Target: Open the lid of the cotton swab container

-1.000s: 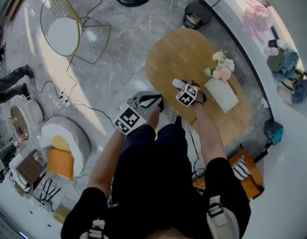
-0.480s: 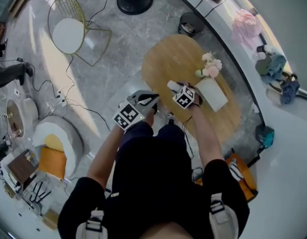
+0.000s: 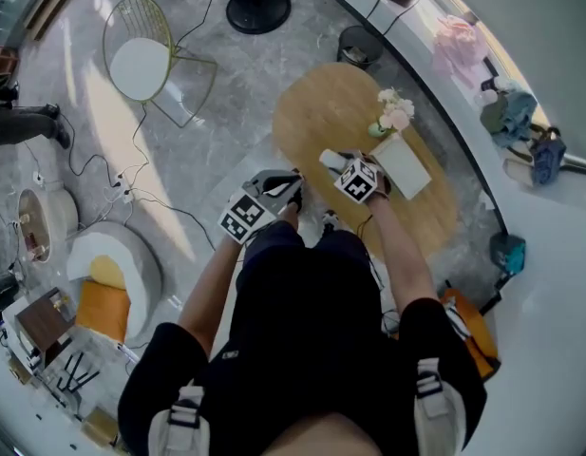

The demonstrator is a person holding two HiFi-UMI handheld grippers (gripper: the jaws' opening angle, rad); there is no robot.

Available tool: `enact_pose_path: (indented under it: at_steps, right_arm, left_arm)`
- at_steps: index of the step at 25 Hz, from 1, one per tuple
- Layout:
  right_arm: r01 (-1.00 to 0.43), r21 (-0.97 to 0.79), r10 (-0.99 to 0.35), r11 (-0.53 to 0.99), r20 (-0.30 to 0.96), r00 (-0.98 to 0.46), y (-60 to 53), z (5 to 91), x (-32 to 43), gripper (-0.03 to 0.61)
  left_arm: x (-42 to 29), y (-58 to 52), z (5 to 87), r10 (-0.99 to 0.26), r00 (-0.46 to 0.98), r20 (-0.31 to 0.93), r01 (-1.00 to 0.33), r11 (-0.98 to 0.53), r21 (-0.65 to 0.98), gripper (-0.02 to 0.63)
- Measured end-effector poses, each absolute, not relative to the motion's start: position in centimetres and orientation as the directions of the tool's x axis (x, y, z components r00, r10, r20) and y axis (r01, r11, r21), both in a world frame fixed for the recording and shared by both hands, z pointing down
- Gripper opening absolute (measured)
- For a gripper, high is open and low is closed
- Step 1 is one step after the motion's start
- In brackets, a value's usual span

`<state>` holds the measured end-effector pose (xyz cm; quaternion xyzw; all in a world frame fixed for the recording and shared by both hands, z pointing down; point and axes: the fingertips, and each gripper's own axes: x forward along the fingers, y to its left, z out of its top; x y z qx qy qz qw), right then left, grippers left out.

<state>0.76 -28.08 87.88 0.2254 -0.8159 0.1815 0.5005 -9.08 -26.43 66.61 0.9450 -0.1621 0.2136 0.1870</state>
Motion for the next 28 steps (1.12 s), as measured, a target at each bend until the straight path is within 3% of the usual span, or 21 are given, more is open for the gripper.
enact_pose_path:
  at_steps: [12, 28]
  right_arm:
    - [-0.472, -0.091, -0.167, 0.877, 0.863, -0.477, -24.5, 81.3, 1.8, 0.201]
    - [-0.290, -0.070, -0.099, 0.955, 0.843, -0.529, -19.3, 73.1, 3.9, 0.201]
  left_arm:
    - [-7.8, -20.9, 63.9, -0.281, 0.852, 0.441, -0.420, -0.871, 0.256, 0.000]
    - [-7.6, -14.9, 61.2, -0.462, 0.790, 0.404, -0.560, -0.811, 0.169, 0.000]
